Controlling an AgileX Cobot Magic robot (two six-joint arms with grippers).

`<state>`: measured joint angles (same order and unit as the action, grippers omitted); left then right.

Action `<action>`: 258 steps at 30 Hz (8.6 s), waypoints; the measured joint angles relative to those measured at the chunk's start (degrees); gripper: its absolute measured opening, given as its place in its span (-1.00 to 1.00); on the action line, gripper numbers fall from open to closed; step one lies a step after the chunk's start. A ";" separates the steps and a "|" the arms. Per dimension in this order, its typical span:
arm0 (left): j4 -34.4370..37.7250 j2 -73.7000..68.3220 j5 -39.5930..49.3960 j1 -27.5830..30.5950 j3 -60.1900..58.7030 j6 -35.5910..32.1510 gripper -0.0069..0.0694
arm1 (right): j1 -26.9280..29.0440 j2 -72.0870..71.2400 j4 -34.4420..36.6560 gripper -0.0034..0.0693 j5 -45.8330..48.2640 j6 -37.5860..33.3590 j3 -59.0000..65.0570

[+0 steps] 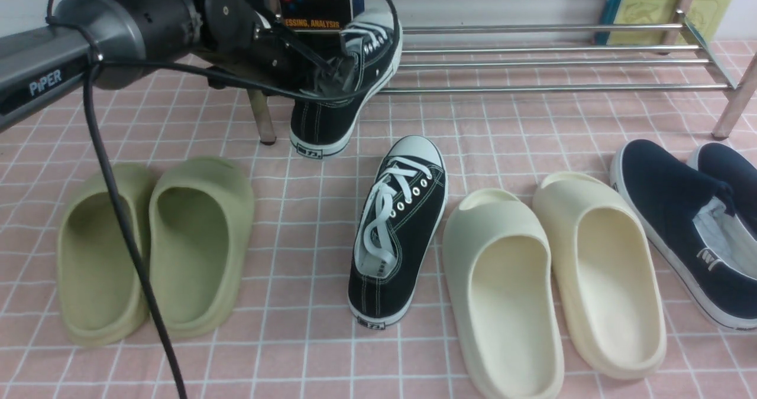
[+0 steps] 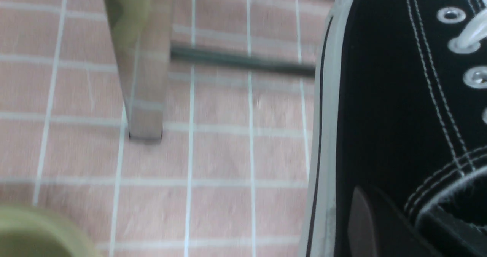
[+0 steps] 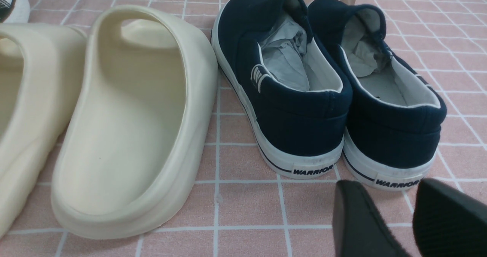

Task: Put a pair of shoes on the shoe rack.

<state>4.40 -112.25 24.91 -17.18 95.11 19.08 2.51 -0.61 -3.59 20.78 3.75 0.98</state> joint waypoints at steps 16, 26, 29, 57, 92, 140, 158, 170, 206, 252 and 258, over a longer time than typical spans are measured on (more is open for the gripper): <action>1.76 -11.39 1.15 2.30 13.19 2.95 -0.70 | 0.00 0.00 0.00 -0.25 0.00 0.00 0.00; -2.30 -10.01 8.14 2.47 13.83 1.00 0.09 | 0.00 0.00 0.00 -0.25 0.00 0.00 0.00; -2.80 -8.17 11.95 2.91 14.03 -0.96 0.26 | 0.00 0.00 0.00 -0.25 0.00 0.00 0.00; 0.85 6.33 8.36 -15.22 -22.48 -10.83 0.29 | 0.00 0.00 0.00 -0.25 0.00 0.00 0.00; 4.17 -8.57 8.99 -7.42 12.09 -3.06 -0.78 | 0.00 0.00 0.00 -0.25 0.00 0.00 0.00; -15.03 24.35 45.16 -6.56 20.54 -12.86 -0.71 | 0.00 0.00 0.00 -0.25 0.00 0.00 0.00; -13.17 62.76 31.11 -6.56 -31.55 -9.51 -0.81 | 0.00 0.00 0.00 -0.25 0.00 0.00 0.00; -16.30 68.36 45.83 -6.56 -33.65 -10.10 -0.81 | 0.00 0.00 0.00 -0.25 0.00 0.00 0.00; -13.16 112.90 -10.05 20.18 -96.60 -12.59 -0.79 | 0.00 0.00 0.00 -0.25 0.00 0.00 0.00; -10.13 112.90 -4.24 17.16 -96.55 -14.00 -0.73 | 0.00 0.00 0.00 -0.25 0.00 0.00 0.00; -10.13 112.90 -4.24 17.16 -96.55 -14.00 -0.72 | 0.00 0.00 0.00 -0.25 0.00 0.00 0.00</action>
<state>-5.73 0.65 20.67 -0.02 -1.44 5.08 2.51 -0.61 -3.59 20.78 3.75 0.98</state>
